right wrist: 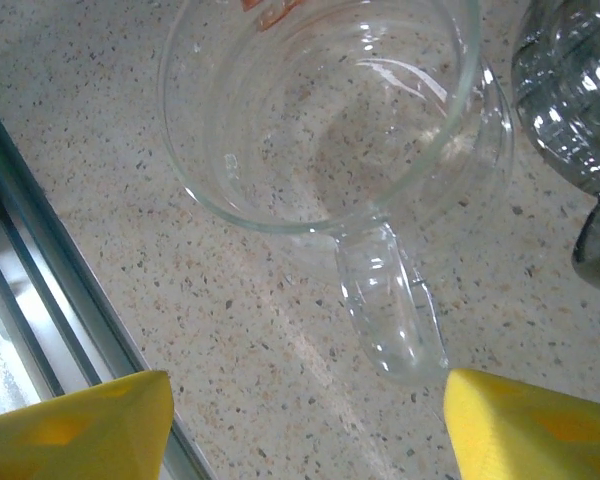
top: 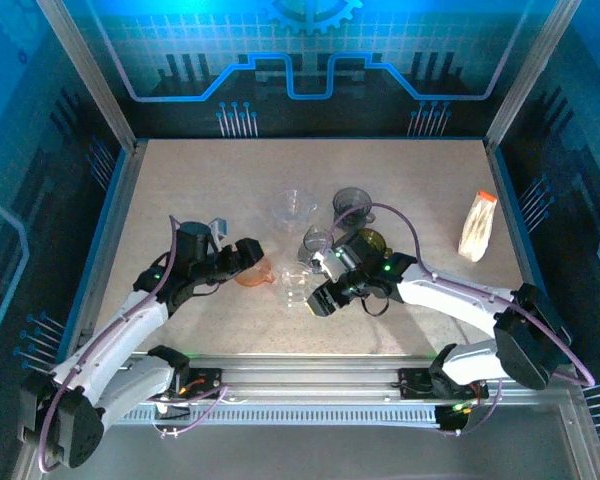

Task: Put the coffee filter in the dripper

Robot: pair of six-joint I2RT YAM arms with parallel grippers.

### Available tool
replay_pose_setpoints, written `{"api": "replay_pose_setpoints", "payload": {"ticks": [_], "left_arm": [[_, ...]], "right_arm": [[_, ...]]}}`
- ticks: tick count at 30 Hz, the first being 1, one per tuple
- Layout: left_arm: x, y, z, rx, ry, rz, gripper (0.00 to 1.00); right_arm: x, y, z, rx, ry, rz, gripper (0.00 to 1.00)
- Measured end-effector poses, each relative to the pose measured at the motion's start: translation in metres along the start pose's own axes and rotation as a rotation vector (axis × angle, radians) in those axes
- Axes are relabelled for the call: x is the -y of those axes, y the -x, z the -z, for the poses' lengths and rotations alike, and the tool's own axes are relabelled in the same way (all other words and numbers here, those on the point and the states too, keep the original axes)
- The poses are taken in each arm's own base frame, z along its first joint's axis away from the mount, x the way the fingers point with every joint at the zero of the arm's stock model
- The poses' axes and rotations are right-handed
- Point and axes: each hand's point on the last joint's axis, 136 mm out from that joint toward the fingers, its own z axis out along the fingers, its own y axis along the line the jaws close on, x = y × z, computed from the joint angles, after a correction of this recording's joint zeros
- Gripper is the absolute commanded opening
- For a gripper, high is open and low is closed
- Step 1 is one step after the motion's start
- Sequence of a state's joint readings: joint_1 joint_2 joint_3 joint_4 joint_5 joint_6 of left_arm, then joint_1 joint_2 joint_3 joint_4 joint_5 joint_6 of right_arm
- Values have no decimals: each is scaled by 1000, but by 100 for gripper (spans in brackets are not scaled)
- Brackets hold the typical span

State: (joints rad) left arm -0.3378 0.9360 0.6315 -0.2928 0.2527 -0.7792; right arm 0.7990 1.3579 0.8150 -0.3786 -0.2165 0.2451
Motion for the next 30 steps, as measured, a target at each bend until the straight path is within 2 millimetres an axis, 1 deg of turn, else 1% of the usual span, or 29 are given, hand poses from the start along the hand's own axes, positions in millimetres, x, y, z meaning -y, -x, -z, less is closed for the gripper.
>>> {"api": "replay_pose_setpoints", "payload": {"ticks": [5,8,11,13,17,23,27,30], "left_arm": [[0,-3,-1,-14,-4,2,80],[-2,-5,-4,-31,0,7,80],[-2,-7,-7,-45,0,11,80],[-3,-8,-8,-53,0,14,80],[-3,-10,-9,-62,-4,14,80],[-2,-11,-9,-70,-14,14,81],[-1,-12,-10,-77,-16,17,81],[-1,-13,-10,-79,-17,18,81]], "right_arm": [[6,0,-8,-9,-20,26,67],[9,0,-13,-14,-28,36,62],[9,1,-15,-11,-31,47,55],[9,1,-17,-13,-32,55,48],[8,-3,-21,-28,-38,72,40],[0,-9,-24,-47,-49,114,26],[-5,-15,-25,-66,-53,137,21],[-7,-17,-25,-74,-56,147,20]]}}
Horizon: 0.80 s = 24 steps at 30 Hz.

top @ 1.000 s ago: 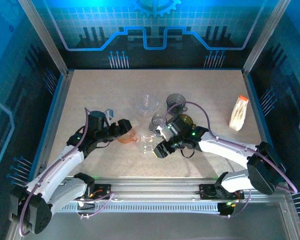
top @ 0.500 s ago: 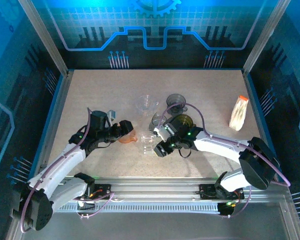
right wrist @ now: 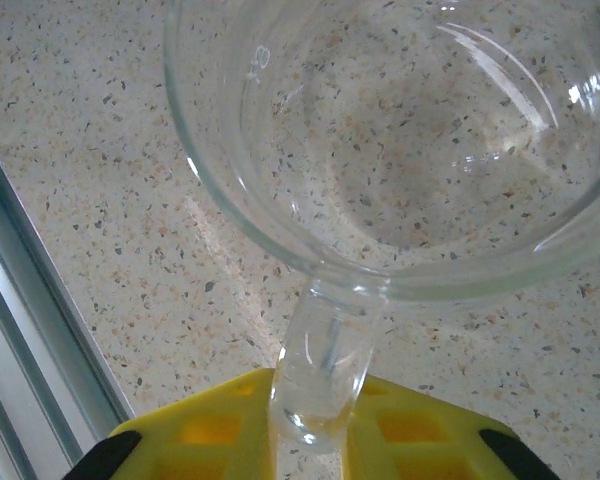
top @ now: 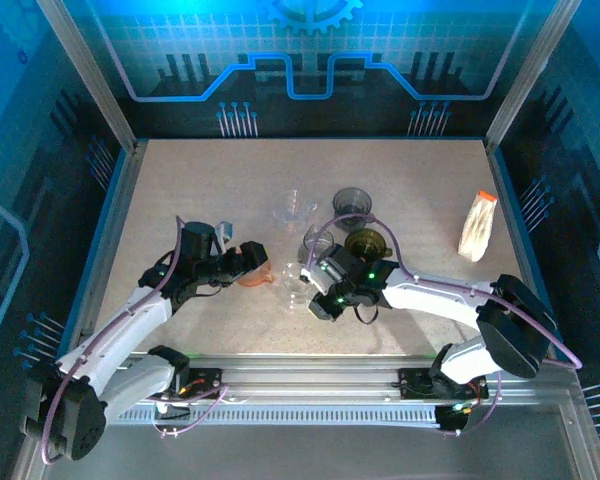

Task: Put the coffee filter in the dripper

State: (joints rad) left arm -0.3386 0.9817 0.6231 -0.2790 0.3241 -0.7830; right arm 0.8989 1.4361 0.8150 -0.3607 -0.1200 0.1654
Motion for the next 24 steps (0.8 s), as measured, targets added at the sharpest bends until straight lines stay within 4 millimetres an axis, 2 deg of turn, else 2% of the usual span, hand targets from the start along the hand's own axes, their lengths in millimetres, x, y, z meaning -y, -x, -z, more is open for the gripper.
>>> {"api": "replay_pose_setpoints", "payload": {"ticks": [9,11,14,16,21,24], "left_arm": [[0,-2,-1,-6,-4,0,81],[0,-1,-1,-5,-6,-1,82],[0,-1,-1,-5,-6,-1,83],[0,-1,-1,-4,-8,-1,85],[0,-2,-1,-6,-9,-1,87],[1,-2,0,-2,-13,-4,89]], "right_arm": [[-7,-9,5,-29,-9,23,21],[-9,-11,5,-35,-12,27,27],[-9,-14,6,-44,-21,22,46],[-9,-15,7,-47,-25,18,56],[-9,-12,19,-28,-41,20,67],[-11,-2,33,6,-49,23,69]]}}
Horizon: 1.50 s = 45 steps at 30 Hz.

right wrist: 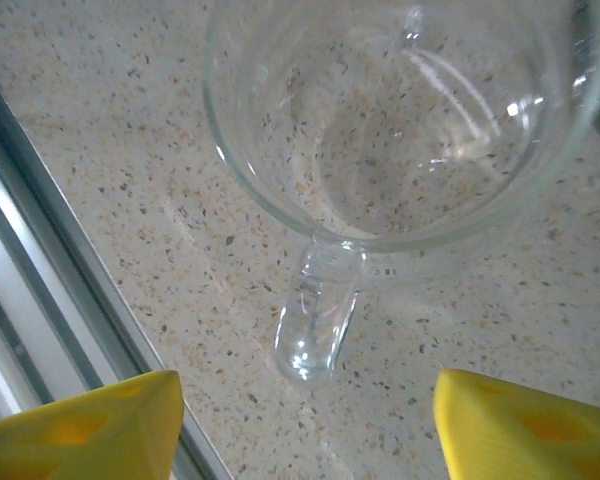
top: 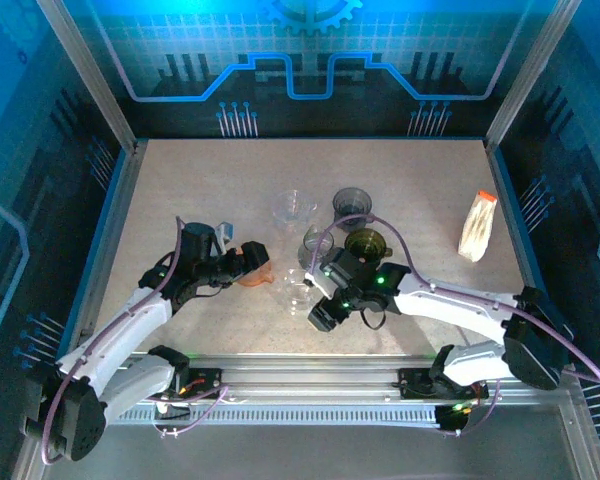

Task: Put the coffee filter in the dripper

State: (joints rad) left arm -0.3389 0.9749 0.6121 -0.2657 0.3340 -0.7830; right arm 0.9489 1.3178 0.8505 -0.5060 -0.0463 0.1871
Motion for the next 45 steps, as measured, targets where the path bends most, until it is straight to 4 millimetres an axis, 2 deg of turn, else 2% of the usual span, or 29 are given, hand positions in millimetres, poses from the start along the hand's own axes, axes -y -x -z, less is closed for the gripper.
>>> {"api": "replay_pose_setpoints", "payload": {"ticks": [2,4,8,11,15,20,24,37,42,45], "left_arm": [[2,1,2,6,-6,-4,91],[3,2,4,16,-8,-9,98],[1,3,8,36,3,-15,99],[2,4,11,50,6,-19,99],[1,4,15,60,11,-26,99],[0,4,16,60,15,-34,99],[0,3,17,59,18,-33,99],[-6,-2,16,52,27,-28,99],[-10,-4,15,44,36,-23,99],[-10,-4,15,45,35,-23,99]], "right_arm": [[-1,16,12,40,-7,-4,70],[-1,41,28,105,-12,-17,70],[13,97,58,229,-41,-69,70],[40,139,69,287,-89,-135,71],[93,176,52,287,-164,-225,71],[159,183,15,226,-183,-340,73],[190,188,-9,197,-169,-373,72],[210,204,-47,183,-148,-342,66],[213,210,-58,184,-131,-342,60],[214,213,-63,186,-122,-342,53]]}}
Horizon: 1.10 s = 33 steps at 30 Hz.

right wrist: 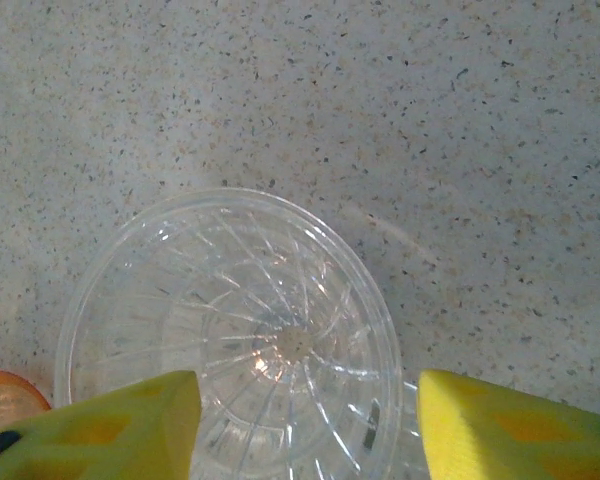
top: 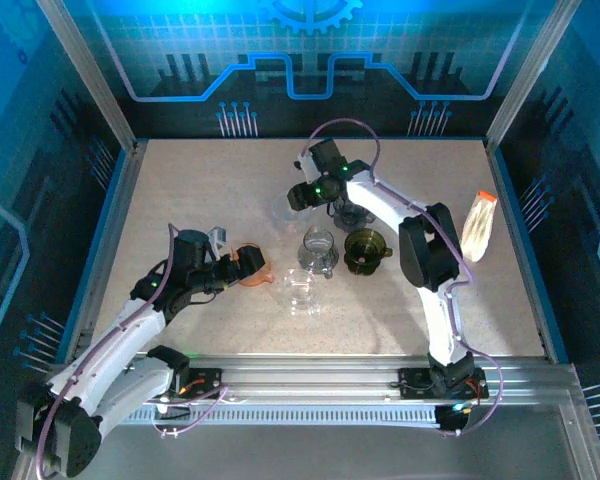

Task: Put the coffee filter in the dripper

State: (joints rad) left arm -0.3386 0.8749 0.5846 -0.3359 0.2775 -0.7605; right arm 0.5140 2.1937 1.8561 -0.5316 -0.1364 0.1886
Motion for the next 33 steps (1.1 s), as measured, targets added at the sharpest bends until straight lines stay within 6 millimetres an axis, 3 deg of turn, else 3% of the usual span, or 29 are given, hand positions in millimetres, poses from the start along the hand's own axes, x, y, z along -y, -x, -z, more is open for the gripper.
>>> {"api": "replay_pose_setpoints", "payload": {"ticks": [14,20,28,33], "left_arm": [[0,0,0,0,1,0,99],[0,0,0,0,1,0,99],[-1,-1,2,3,4,0,99],[-4,-2,2,1,17,4,99]], "right_arm": [[6,-1,-10,-11,-30,-4,13],[5,1,-9,-5,-27,-17,1],[2,2,-8,-2,-17,-38,0],[-1,10,2,24,-10,-64,0]]}}
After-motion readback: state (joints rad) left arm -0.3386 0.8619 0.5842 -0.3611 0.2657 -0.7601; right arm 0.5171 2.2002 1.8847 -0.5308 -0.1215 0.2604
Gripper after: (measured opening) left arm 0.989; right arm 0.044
